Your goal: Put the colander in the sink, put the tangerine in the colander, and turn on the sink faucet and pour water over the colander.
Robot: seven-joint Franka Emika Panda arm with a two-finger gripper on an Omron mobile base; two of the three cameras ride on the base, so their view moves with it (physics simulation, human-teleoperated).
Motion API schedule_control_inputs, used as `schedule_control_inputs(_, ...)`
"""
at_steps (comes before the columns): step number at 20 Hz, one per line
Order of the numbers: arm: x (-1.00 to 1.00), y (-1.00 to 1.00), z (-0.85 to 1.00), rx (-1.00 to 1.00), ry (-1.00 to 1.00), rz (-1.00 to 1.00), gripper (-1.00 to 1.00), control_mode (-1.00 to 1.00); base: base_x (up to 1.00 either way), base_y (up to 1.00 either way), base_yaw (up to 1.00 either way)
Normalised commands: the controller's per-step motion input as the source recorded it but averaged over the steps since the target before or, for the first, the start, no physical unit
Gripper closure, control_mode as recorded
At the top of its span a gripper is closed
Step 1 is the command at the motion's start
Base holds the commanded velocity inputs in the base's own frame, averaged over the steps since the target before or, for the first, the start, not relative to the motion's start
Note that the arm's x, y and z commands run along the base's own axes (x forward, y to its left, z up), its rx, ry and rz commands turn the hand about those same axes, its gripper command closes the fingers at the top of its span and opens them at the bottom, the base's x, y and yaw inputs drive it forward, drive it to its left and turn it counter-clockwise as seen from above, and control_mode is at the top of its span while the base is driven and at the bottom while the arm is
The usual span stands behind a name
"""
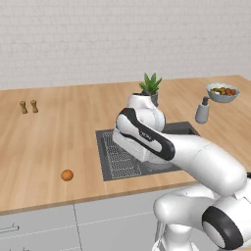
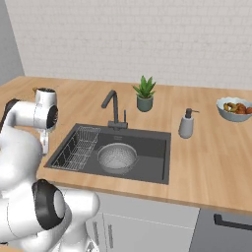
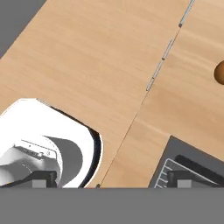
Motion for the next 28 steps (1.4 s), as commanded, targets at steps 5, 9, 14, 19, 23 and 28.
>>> schedule_control_inputs(5, 0.08, 0.69, -0.1, 0.01, 0.05, 0.07, -1.0, -1.0, 0.0, 0.0, 0.0)
schedule_control_inputs(9, 0.16, 0.66, -0.12, 0.08, 0.05, 0.17, -1.0, -1.0, 0.0, 0.0, 0.0)
schedule_control_inputs(14, 0.12, 0.69, -0.16, 0.0, 0.0, 0.02, -1.0, -1.0, 0.0, 0.0, 0.0)
schedule_control_inputs(19, 0.01, 0.46, -0.24, 0.0, -0.1, 0.0, -1.0, -1.0, 0.0, 0.0, 0.0)
schedule_control_inputs(23, 0.06, 0.34, -0.18, 0.05, -0.14, 0.0, -1.0, -1.0, 0.0, 0.0, 0.0)
schedule_control_inputs(28, 0.09, 0.18, -0.23, 0.14, -0.02, 0.0, -1.0, -1.0, 0.0, 0.0, 0.0)
